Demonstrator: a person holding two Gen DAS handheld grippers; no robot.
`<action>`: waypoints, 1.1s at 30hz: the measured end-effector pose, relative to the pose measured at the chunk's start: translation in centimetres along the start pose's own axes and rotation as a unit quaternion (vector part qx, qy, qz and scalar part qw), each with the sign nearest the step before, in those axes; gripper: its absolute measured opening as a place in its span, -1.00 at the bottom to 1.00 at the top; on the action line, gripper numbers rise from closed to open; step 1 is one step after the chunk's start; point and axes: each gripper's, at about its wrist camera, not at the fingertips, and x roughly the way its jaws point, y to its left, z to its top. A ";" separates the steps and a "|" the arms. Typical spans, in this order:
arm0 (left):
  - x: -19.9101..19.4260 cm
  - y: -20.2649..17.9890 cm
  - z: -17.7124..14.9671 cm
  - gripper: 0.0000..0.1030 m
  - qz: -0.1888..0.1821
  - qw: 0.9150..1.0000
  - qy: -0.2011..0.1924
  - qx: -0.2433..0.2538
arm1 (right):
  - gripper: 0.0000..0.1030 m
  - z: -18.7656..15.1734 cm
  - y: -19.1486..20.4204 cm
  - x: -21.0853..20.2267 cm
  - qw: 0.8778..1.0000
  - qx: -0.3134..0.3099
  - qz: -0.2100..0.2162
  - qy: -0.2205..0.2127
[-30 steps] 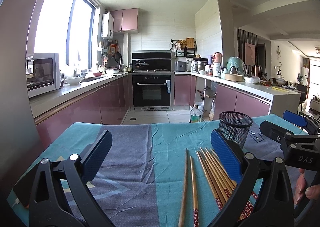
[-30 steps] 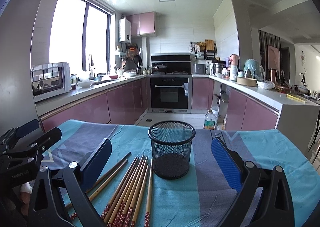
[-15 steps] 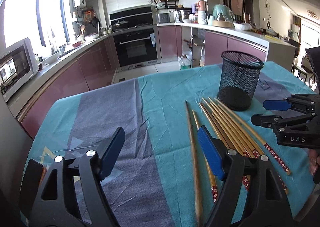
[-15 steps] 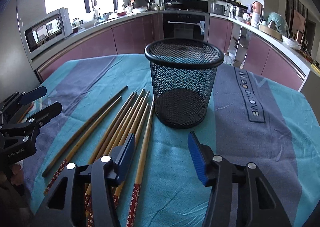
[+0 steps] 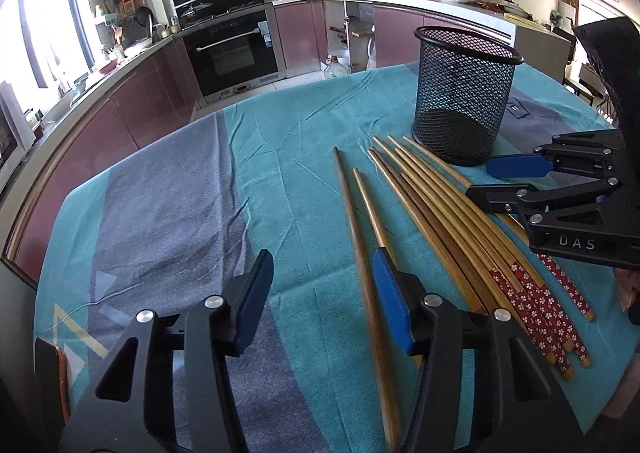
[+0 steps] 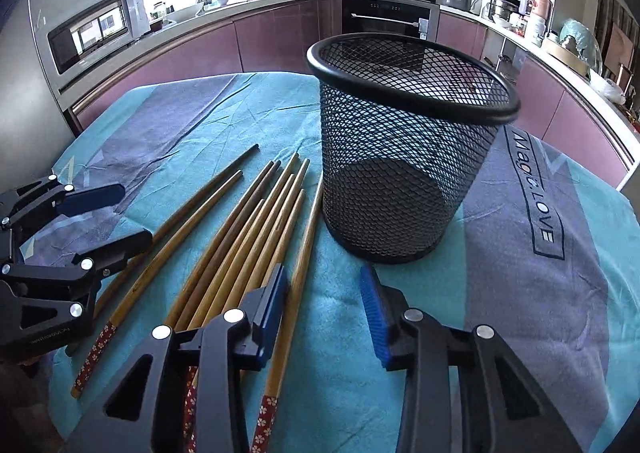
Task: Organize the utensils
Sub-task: 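Close the left gripper on one wooden chopstick while the right gripper grasps another, then lift both held chopsticks upright and carry them over the black mesh cup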
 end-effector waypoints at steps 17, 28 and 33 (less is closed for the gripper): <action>4.5 -0.2 2.0 -0.83 -0.062 0.997 0.029 -0.047 | -0.90 0.4 -1.3 -0.1 0.998 0.029 0.052 -0.002; -1.3 2.3 2.8 -0.86 -0.111 0.990 -0.024 -0.077 | -0.90 1.2 -2.0 -6.0 0.990 0.026 0.116 -0.072; -5.5 3.0 4.3 -0.86 -0.140 0.984 -0.080 -0.076 | -0.90 2.0 -2.7 -9.5 0.983 0.029 0.136 -0.123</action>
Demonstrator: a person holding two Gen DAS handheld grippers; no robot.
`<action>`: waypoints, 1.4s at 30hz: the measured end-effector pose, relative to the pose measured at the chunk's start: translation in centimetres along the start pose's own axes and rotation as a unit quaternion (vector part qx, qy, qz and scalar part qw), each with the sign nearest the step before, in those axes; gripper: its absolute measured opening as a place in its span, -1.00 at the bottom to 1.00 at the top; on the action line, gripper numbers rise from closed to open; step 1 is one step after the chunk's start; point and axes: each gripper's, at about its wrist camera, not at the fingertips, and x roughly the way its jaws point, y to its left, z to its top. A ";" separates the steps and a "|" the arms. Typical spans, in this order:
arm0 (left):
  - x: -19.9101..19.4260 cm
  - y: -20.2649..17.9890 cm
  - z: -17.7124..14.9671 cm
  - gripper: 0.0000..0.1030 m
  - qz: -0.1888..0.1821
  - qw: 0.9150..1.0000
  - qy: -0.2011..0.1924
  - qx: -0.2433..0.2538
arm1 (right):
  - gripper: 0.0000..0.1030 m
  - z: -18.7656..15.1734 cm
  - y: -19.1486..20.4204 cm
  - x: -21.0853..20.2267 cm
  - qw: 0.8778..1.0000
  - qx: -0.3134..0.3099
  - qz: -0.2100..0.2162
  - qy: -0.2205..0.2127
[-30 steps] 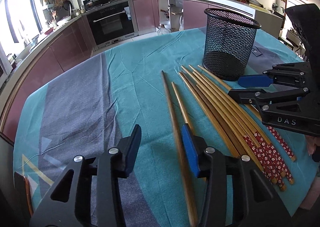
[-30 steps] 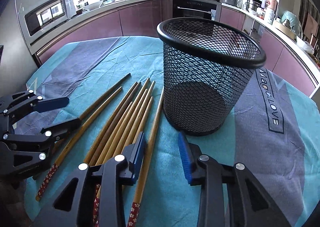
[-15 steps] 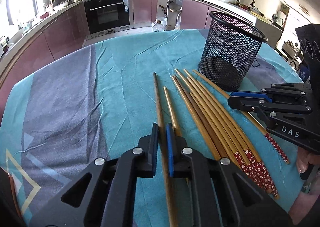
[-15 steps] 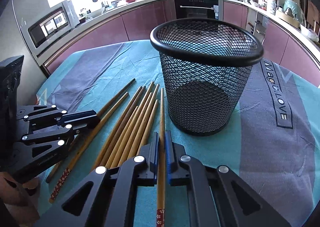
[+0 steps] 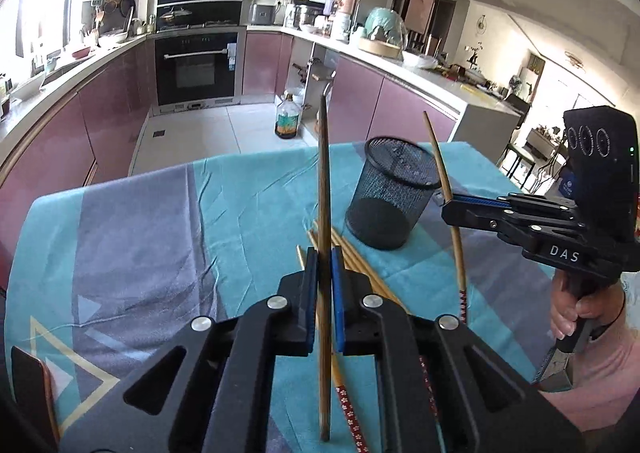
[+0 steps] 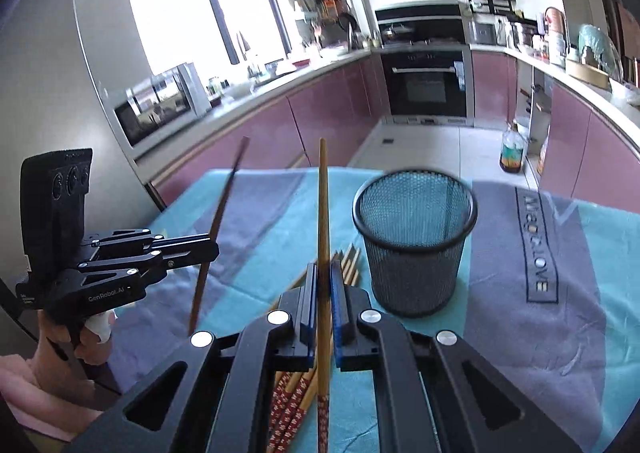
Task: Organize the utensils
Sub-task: 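Lift both held chopsticks upright and carry them over the black mesh cup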
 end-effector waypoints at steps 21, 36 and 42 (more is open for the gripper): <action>-6.8 -6.5 13.1 -0.86 -0.065 0.983 -0.172 0.019 | -0.90 9.2 -2.1 -7.3 0.988 -0.039 -0.017 -0.146; 4.4 -9.5 13.4 -0.86 -0.061 0.995 -0.078 0.023 | -0.90 8.2 -5.0 0.6 0.998 -0.034 -0.048 -0.025; 8.3 -7.9 12.3 -0.86 -0.057 0.997 -0.044 0.022 | -0.89 8.2 -5.6 2.9 0.998 -0.027 -0.055 0.020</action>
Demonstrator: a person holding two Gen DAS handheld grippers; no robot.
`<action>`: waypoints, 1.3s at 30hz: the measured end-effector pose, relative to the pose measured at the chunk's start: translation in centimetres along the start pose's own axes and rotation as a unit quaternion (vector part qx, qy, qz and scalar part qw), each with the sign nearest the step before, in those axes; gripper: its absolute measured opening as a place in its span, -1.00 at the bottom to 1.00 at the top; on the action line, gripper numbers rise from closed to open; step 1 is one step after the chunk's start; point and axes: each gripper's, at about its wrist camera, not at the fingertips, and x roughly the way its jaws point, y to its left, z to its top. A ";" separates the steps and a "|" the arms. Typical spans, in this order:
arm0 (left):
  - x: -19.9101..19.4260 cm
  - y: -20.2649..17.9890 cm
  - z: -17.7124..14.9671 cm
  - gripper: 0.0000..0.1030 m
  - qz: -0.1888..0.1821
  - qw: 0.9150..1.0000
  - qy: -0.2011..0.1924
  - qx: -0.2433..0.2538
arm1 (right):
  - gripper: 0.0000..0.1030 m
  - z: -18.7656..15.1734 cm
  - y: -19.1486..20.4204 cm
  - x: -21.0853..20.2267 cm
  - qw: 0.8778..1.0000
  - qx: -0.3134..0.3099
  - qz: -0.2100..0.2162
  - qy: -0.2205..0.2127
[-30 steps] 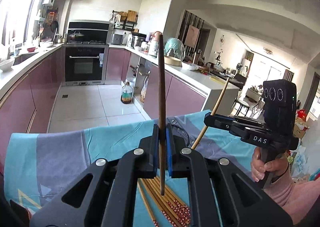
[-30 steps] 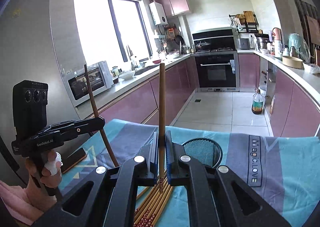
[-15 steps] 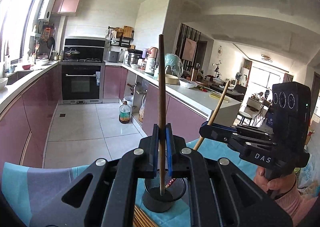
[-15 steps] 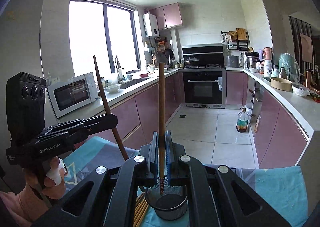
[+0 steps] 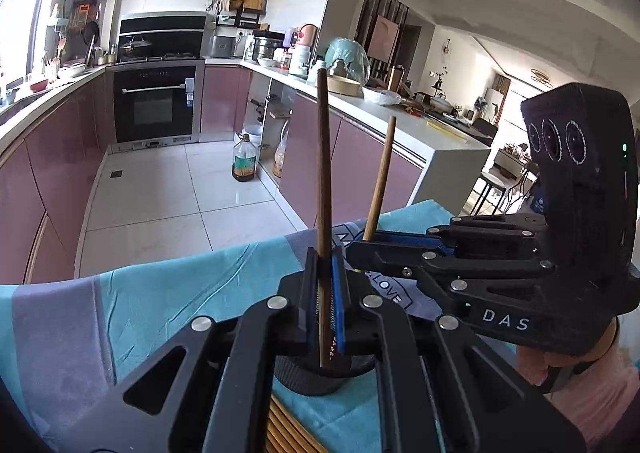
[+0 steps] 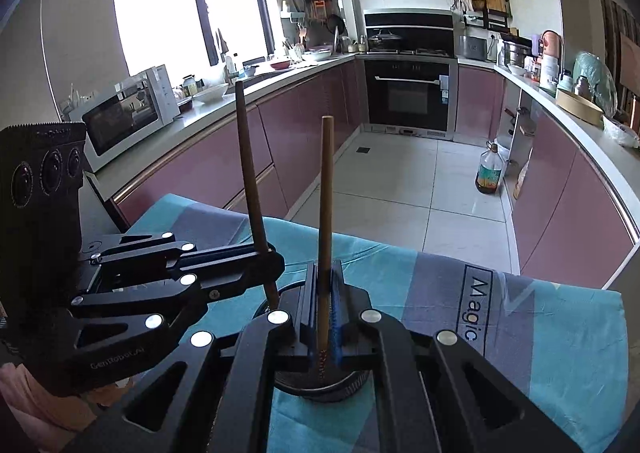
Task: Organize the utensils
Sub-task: 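Lift both held chopsticks upright and carry them over the black mesh cup, then lower both chopsticks into the mesh cup and open both grippers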
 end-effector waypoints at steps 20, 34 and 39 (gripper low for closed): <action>0.8 1.6 -1.5 -0.69 0.039 0.999 -0.008 0.000 | -0.66 0.2 -0.4 0.5 0.999 0.033 -0.007 -0.010; -8.1 2.8 -8.3 0.00 0.128 0.990 -0.033 0.048 | -0.36 -5.4 4.0 -5.4 0.997 -0.020 0.061 -0.048; -8.3 4.6 -12.7 0.00 0.134 0.990 0.022 0.034 | -0.36 -8.6 5.1 -3.1 0.998 -0.015 0.065 0.009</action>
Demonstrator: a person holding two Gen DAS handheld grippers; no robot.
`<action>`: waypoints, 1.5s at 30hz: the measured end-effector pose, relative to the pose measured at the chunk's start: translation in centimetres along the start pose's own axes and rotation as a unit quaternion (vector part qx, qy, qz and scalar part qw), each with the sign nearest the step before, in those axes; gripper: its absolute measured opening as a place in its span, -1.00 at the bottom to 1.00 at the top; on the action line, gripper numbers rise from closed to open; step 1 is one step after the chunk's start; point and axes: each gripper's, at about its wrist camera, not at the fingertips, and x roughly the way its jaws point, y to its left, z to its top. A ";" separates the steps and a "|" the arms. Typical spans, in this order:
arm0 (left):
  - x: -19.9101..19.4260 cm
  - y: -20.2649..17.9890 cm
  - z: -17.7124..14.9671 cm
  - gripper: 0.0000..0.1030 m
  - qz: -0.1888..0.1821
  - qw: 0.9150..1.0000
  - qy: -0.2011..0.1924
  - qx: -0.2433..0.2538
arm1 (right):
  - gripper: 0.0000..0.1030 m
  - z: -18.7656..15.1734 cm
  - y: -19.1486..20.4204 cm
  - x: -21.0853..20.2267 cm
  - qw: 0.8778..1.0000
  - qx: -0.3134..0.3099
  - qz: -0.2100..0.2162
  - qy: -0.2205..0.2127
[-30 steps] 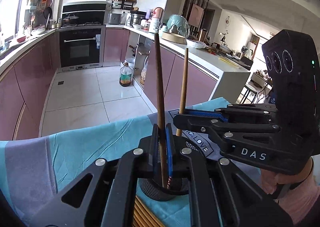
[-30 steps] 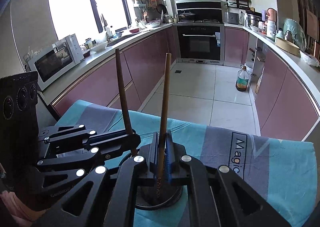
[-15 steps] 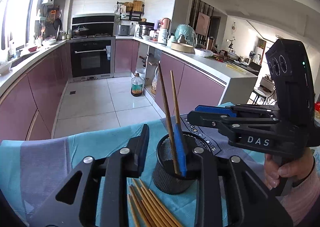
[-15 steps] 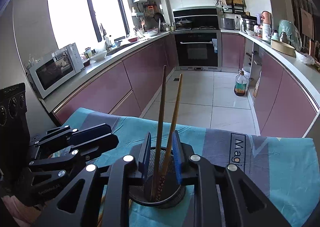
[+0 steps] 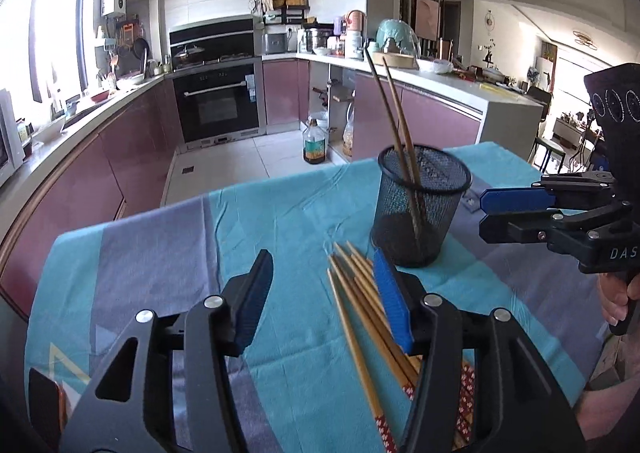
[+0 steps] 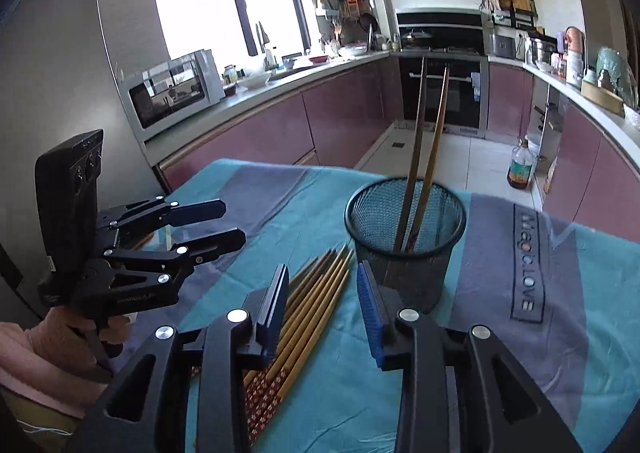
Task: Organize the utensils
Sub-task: 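Lower both chopsticks into the mesh cup and open both grippers, then withdraw both grippers from the cup back to the chopstick pile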
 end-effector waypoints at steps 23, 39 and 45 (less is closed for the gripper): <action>3.7 -2.0 -5.0 -0.23 -0.017 0.994 0.108 -0.005 | -0.47 -4.8 0.9 6.4 0.994 0.026 -0.043 0.098; 5.1 -1.8 -5.2 -0.58 -0.015 0.991 0.131 -0.011 | -0.61 -4.6 1.5 7.6 0.991 0.015 -0.076 0.108; 6.2 -1.8 -4.5 -0.57 -0.012 0.991 0.134 -0.008 | -0.60 -4.0 1.7 8.4 0.991 0.011 -0.084 0.108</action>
